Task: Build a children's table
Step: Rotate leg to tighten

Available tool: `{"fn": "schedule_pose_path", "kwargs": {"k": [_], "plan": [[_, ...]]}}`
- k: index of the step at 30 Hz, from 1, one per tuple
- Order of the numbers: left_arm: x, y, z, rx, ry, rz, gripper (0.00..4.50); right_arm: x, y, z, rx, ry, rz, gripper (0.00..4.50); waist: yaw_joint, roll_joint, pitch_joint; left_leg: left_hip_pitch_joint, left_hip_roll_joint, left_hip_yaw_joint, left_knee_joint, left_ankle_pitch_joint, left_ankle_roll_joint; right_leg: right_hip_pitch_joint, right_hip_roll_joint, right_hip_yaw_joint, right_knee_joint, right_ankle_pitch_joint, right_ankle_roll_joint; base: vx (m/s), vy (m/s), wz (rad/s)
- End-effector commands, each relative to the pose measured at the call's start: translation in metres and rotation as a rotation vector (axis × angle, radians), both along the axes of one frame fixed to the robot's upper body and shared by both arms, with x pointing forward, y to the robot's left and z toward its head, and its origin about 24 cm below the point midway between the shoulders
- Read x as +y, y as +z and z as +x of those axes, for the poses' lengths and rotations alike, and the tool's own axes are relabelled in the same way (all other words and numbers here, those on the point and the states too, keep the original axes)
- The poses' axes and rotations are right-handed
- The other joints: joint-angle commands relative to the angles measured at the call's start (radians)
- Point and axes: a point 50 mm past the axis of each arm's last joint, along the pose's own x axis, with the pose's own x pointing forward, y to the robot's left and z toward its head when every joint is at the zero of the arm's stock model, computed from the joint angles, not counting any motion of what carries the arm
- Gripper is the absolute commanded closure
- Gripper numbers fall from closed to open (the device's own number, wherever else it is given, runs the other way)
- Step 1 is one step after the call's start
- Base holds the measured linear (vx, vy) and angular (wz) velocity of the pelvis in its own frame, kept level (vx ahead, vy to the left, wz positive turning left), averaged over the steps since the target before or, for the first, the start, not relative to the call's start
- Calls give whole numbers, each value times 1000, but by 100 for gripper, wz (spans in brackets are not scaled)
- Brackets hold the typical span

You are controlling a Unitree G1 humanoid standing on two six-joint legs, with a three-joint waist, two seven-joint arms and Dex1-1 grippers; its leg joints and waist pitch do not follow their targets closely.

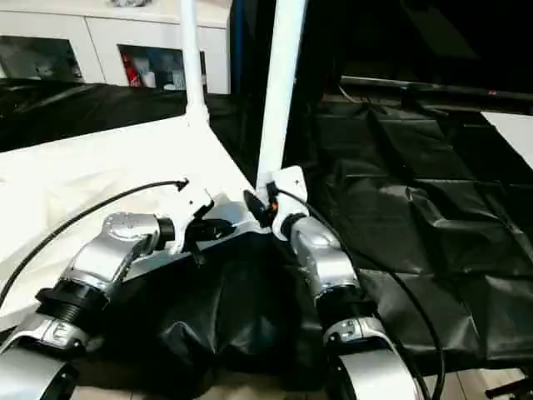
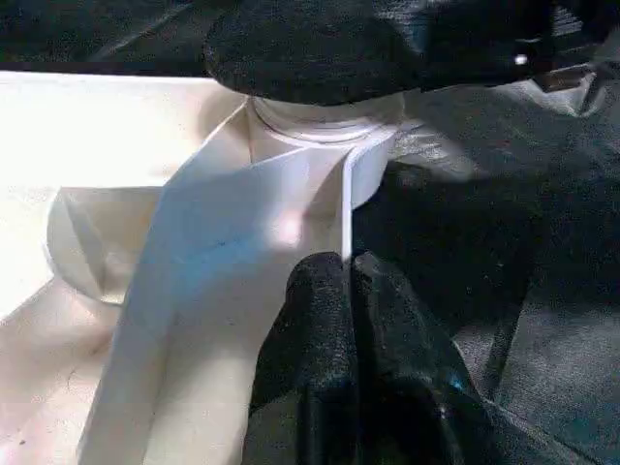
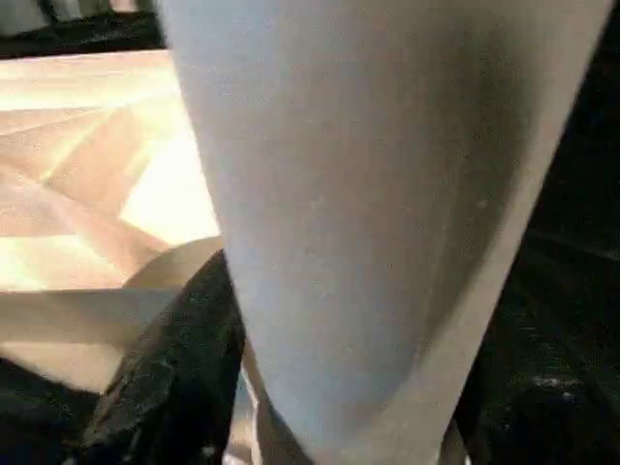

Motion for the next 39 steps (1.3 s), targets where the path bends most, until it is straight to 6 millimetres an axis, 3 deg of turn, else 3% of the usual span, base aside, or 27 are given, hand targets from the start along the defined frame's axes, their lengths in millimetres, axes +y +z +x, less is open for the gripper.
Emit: {"fn": "schedule_pose_path", "kwargs": {"k": [1, 7, 10, 16, 22, 26, 33, 35, 37, 38, 39], "plan": [[-23, 14, -4, -53, -144, -70, 450, 37, -12, -22, 52, 295, -2, 134, 2, 18, -61, 22, 72, -43, -76, -296, -27, 28, -105, 65, -85, -245, -188, 0, 0, 0], [-8, 10, -21, 13, -318, -41, 450, 14, -11, -37, 33, 564, -51, 134, 6, 18, -65, 17, 72, -37, -68, -215, 20, 38, -101, 63, -70, -99, -229, 0, 0, 0], [1, 9, -23, 31, -356, -4, 450, 3, -11, -43, 40, 649, -64, 134, 17, 19, -61, 20, 75, -34, -70, -228, 26, 37, -100, 61, -74, -139, -231, 0, 0, 0], [16, 8, -29, 78, -427, 39, 450, -13, -11, -51, 77, 769, -84, 134, 31, 19, -55, 28, 79, -38, -77, -302, -16, 28, -105, 63, -86, -292, -202, 0, 0, 0], [22, 8, -32, 109, -456, 56, 450, -16, -11, -55, 98, 829, -98, 169, 34, 16, -60, 24, 77, -36, -74, -255, -8, 31, -104, 62, -76, -215, -219, 0, 0, 0], [22, 8, -32, 105, -459, 55, 450, -13, -11, -55, 99, 834, -95, 197, 35, 16, -60, 24, 77, -36, -73, -258, -9, 31, -105, 62, -78, -230, -219, 0, 0, 0], [13, 13, -21, 54, -332, -26, 450, -4, -13, -48, 90, 698, -55, 230, 31, 14, -56, 27, 75, -39, -75, -290, -23, 26, -106, 63, -84, -295, -206, 0, 0, 0], [6, 17, -10, 25, -222, -64, 450, 3, -17, -34, 99, 488, -56, 235, 25, 13, -53, 28, 73, -43, -75, -318, -39, 22, -111, 63, -90, -365, -194, 0, 0, 0], [2, 18, -6, 13, -183, -68, 450, 6, -20, -28, 111, 388, -57, 243, 18, 13, -52, 29, 72, -49, -76, -339, -55, 19, -113, 62, -96, -421, -180, 0, 0, 0], [-2, 18, 0, -8, -122, -59, 450, 12, -21, -21, 134, 274, -32, 244, 9, 15, -54, 23, 73, -54, -80, -347, -61, 25, -112, 60, -95, -433, -162, 0, 0, 0], [-2, 18, 0, -8, -122, -59, 450, 12, -21, -21, 134, 274, -32, 244, 5, 15, -52, 23, 72, -54, -81, -353, -63, 22, -111, 60, -96, -432, -160, 0, 0, 0]]}}
